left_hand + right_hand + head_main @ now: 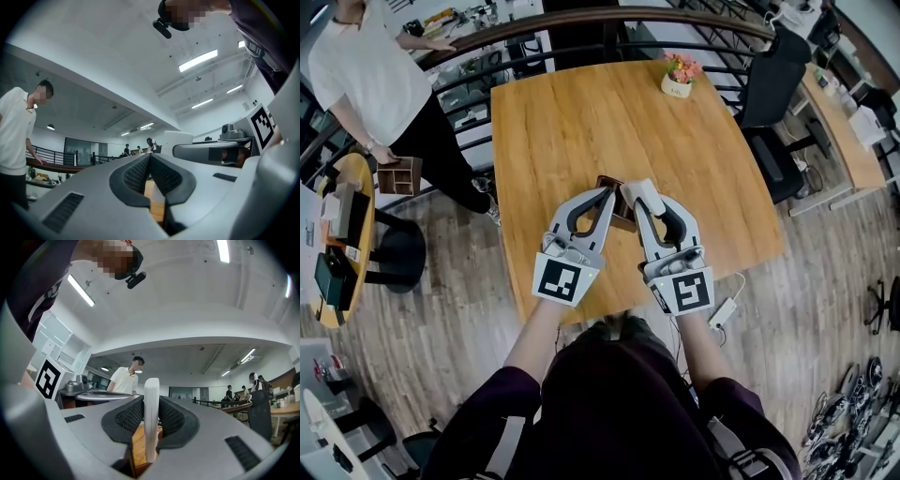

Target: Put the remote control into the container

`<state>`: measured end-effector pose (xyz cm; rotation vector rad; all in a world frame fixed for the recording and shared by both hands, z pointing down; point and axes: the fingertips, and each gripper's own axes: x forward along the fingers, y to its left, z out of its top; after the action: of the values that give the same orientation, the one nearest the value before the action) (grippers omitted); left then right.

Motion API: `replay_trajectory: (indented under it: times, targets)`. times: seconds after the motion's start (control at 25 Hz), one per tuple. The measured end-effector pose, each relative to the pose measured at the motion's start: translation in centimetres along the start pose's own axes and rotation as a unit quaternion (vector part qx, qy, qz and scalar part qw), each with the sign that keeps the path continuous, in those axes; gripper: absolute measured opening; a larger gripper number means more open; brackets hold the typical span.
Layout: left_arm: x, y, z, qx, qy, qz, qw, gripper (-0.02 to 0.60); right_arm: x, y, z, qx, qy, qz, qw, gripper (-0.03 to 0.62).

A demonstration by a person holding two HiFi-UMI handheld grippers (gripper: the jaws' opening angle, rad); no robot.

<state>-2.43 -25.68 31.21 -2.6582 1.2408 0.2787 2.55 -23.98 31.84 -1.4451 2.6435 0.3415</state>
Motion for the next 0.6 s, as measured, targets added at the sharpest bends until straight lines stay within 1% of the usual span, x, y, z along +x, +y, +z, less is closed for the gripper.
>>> replay_trajectory:
  times: [0.16,0.28,0.48,0.6]
  targets:
    - [1.0,2.2,-0.8,-0.003,-0.002,0.009,1.0000,0.012,2.4,-0.3,-1.2,0.008,0.008,-0.001,1.000,0.103]
    - [1.8,3.5,-2.3,-0.009,0.001,0.013,0.9999,0.012,4.0,-1.0,-3.0,0.022,0.013,-0.008,1.000,0.103]
    - [2.8,5.0,-7.1,-0.028,0.018,0.010,0.9994,0.012,6.0,-1.7,-7.9,0.047,0.034,-0.019,0.998,0.103]
    - [3.2,5.9,-10.2,-0.043,0.035,0.015,0.9984,0.012,6.9,-2.1,-11.0,0.064,0.049,-0.030,0.996,0.103]
